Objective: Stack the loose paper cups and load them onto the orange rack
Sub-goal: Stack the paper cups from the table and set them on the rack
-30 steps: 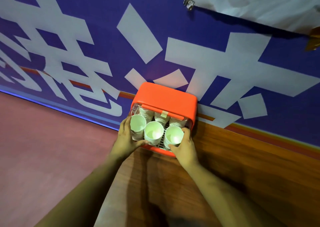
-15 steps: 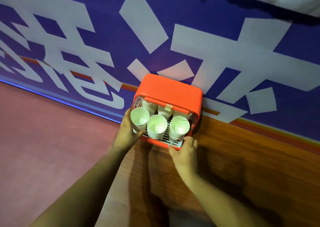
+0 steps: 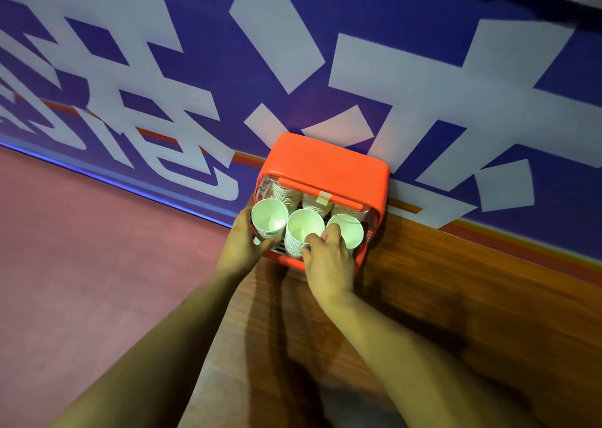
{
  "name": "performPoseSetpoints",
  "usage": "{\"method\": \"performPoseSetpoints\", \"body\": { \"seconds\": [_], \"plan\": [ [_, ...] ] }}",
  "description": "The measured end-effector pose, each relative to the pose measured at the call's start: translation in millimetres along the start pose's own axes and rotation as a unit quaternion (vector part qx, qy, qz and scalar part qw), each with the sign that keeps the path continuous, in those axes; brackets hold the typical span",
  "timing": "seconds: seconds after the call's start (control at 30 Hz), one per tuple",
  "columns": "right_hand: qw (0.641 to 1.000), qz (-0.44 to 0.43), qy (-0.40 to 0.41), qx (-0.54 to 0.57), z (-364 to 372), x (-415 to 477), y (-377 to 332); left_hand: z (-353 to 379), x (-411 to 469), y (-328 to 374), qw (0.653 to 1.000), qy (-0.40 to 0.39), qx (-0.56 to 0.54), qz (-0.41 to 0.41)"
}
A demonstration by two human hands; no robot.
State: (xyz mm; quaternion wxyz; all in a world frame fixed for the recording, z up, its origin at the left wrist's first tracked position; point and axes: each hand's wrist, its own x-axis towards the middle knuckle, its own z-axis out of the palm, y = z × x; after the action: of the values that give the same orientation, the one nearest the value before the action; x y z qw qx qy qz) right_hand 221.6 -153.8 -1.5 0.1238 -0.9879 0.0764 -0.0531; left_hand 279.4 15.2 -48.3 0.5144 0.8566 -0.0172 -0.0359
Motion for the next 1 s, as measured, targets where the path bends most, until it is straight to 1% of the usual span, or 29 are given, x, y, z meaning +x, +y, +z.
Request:
{"method": "performPoseSetpoints", "body": {
  "seconds": [0.23, 0.43, 0.57, 0.83, 0.93, 1.0],
  "plan": [
    [0.999, -0.024, -0.010, -0.040, 3, 9, 7, 6, 0, 1, 1.000, 0.002, -0.029, -0.001],
    [0.995, -0.059, 0.001, -0.083, 5, 11, 10, 8, 2, 0, 1.000, 0.008, -0.013, 0.011],
    [0.993, -0.073, 0.019, -0.087, 9, 11, 14, 6, 1, 1, 1.000, 0.013, 0.001, 0.018],
    [0.990, -0.088, 0.067, -0.082, 7, -1, 19, 10, -2, 4, 1.000, 0.014, -0.003, 0.004],
    [0.993, -0.076, 0.078, -0.054, 3, -9, 27, 4, -9, 10, 1.000, 0.010, -0.001, -0.006],
    [0.996, -0.055, 0.061, -0.033, -3, -17, 32, -2, -15, 14, 1.000, 0.005, 0.011, -0.012]
  ]
}}
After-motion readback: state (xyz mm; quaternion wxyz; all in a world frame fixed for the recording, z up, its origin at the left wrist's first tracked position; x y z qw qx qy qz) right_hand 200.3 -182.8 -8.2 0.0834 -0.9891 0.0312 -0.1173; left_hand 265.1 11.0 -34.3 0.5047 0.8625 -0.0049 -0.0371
